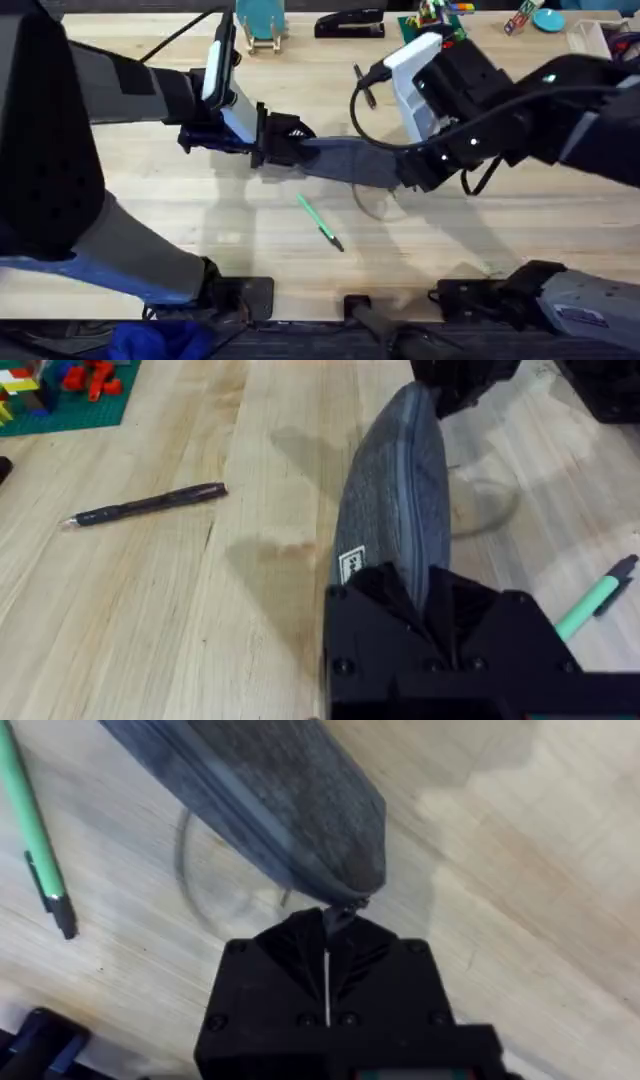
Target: Unzip the bag, pick up the pens from the table one at a time and place them inside, then zip the bag closed.
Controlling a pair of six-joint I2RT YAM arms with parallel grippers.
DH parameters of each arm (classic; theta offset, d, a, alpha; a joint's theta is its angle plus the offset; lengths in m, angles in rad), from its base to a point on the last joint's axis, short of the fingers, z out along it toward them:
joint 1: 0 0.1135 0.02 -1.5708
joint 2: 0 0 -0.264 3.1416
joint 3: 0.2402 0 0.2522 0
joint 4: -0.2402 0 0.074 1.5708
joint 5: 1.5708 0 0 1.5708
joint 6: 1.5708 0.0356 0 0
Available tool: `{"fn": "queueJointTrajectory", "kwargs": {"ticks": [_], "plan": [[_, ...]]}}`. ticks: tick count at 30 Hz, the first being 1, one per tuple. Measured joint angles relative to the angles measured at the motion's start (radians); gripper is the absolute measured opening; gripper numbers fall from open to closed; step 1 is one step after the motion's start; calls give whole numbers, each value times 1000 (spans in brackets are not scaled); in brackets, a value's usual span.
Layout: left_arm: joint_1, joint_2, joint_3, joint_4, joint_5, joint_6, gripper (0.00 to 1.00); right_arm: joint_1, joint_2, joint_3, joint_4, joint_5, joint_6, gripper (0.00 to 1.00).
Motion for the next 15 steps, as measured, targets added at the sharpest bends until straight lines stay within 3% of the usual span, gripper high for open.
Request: {"fn": "queueJointTrajectory", "kwargs": {"ticks": [15], "plan": [[1,0,0,3,0,-3,43,0,-53,88,-27,8,-5,32]]}}
